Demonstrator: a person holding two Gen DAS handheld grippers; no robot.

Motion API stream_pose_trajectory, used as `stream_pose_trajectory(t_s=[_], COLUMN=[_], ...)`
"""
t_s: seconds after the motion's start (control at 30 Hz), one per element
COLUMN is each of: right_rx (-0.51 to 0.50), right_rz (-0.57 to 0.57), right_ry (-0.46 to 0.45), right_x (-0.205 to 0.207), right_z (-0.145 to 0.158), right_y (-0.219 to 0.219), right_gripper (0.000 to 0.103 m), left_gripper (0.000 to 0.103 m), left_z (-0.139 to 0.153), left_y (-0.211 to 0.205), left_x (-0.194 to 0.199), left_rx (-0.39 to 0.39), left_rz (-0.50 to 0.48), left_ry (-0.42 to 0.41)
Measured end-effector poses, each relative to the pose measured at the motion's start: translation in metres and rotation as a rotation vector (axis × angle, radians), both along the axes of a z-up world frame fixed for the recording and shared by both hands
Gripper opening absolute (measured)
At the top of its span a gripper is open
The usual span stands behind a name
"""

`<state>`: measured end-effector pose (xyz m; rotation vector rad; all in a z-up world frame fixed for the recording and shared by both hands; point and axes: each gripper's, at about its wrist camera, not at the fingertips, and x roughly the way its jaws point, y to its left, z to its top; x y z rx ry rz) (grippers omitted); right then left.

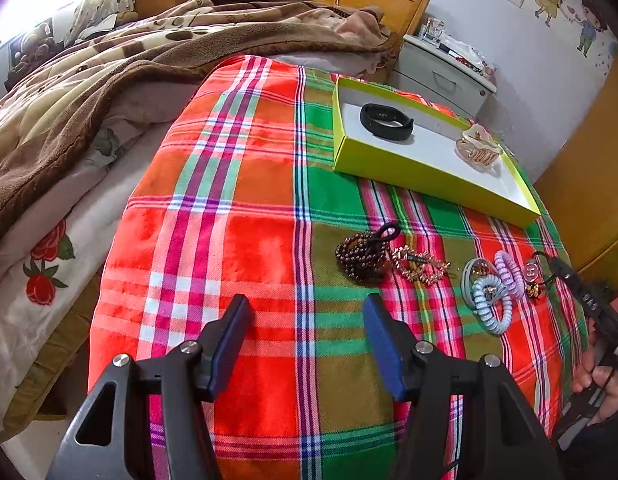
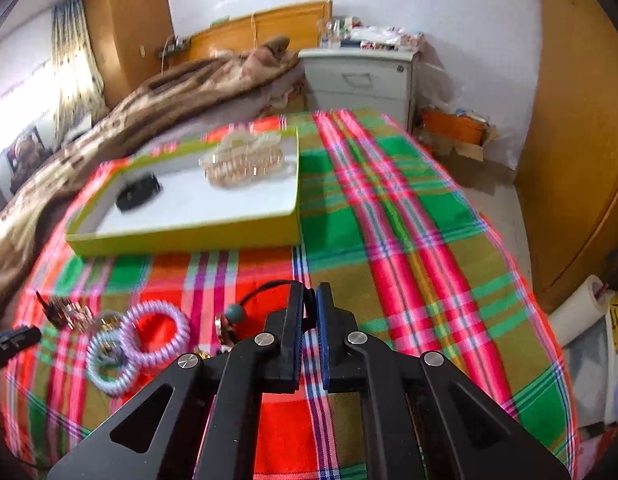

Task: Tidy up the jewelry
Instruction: 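Grasp the black cord bracelet with the right tool while the left tool grasps the brown beaded bracelet, then carry both bracelets with both tools over the yellow tray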

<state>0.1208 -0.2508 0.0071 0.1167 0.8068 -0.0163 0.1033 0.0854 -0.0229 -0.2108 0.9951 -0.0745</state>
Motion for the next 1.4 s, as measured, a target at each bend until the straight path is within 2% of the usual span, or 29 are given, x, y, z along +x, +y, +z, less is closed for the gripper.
stream_pose_trajectory(t_s=[0.23, 0.7, 0.8, 1.0, 1.4], right_rx=[0.033, 0.058, 0.061, 0.066, 0.071], right_rz=[-0.029, 0.006, 0.012, 0.017, 0.022], right_ry=[-0.084, -0.108, -0.107, -0.109, -0.115], right_x=[-0.004, -0.001, -0.001, 0.000, -0.001], right_z=[0.023, 0.030, 0.029, 0.030, 0.032], right_y=[-0.009, 0.002, 0.003, 0.006, 0.005], right_gripper=[0.006, 0.006, 0.006, 0.006, 0.006], left_gripper=[0.061, 0.060, 0.055, 0.031, 0.028], left_z=[0.003, -0.003, -0.003, -0.001, 0.003], left_y=[-0.009, -0.020, -0.023, -0.030, -0.031], left_x=[0.013, 0.037, 0.038, 0.040, 0.039], left_rx=[-0.015, 0.045, 0.058, 0.052, 0.041], left_rz=[-0.030, -0.031, -0.038, -0.073, -0.076], left_ry=[-0.016, -0.015, -0.020, -0.032, -0.045])
